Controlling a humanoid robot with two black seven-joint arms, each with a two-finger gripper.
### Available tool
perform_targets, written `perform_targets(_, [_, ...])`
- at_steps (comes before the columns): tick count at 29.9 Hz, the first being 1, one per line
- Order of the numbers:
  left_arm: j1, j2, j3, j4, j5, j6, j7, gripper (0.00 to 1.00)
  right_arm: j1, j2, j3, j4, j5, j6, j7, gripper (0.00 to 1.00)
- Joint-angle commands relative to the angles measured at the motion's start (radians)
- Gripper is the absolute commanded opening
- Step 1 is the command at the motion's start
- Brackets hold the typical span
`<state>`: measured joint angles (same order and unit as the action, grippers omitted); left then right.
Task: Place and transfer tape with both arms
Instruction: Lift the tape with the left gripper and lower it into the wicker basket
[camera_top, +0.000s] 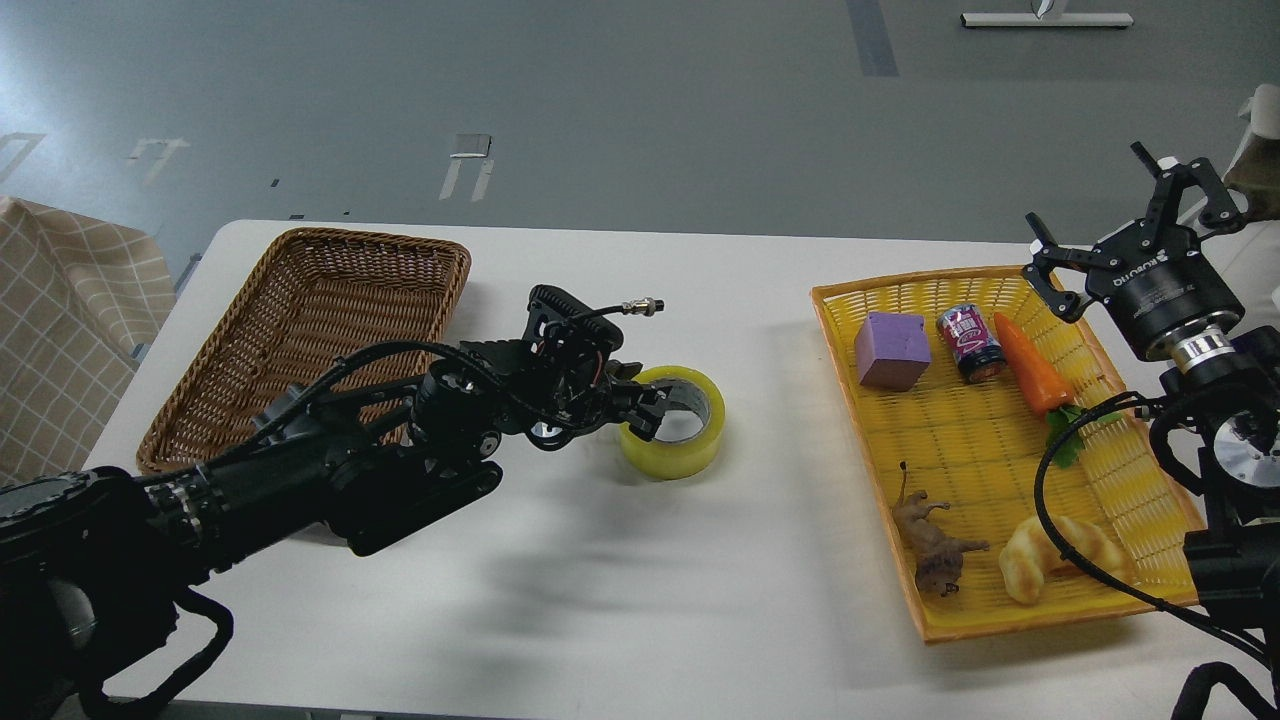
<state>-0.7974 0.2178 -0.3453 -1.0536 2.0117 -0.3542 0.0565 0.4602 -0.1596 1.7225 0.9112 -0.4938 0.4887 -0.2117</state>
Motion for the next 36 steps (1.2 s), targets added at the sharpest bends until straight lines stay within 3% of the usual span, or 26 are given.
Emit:
perform_targets(1, [0.006,-0.001,0.005,0.001,0.001,0.0,0.014,0.0,-0.002,0.0,0.002,0.0,0.0,0.0,0.0,1.0])
perform_targets(8, [-0.005,0.008,0.042,0.0,-0.001,0.0,0.017,0.0,-0.002,0.0,0.003,0.0,0.0,0.0,0.0,1.0])
perform_targets(14, [-0.088,0.052,0.019,-0.014,-0.027,0.0,0.014,0.0,-0.003,-0.001,0.006,0.0,0.0,0.0,0.0,1.0])
perform_targets(22, [-0.258,0.196,0.006,-0.02,-0.203,0.0,0.002,0.0,-0.005,-0.001,0.008,0.0,0.0,0.0,0.0,1.0])
perform_targets(24, [-0.292,0.251,0.006,-0.02,-0.209,-0.002,-0.023,0.0,-0.005,-0.001,0.008,0.0,0.0,0.0,0.0,1.0])
perform_targets(36, [-0.286,0.52,0.018,-0.134,-0.208,0.008,-0.083,0.0,-0.005,0.0,0.008,0.0,0.001,0.0,0.0,1.0])
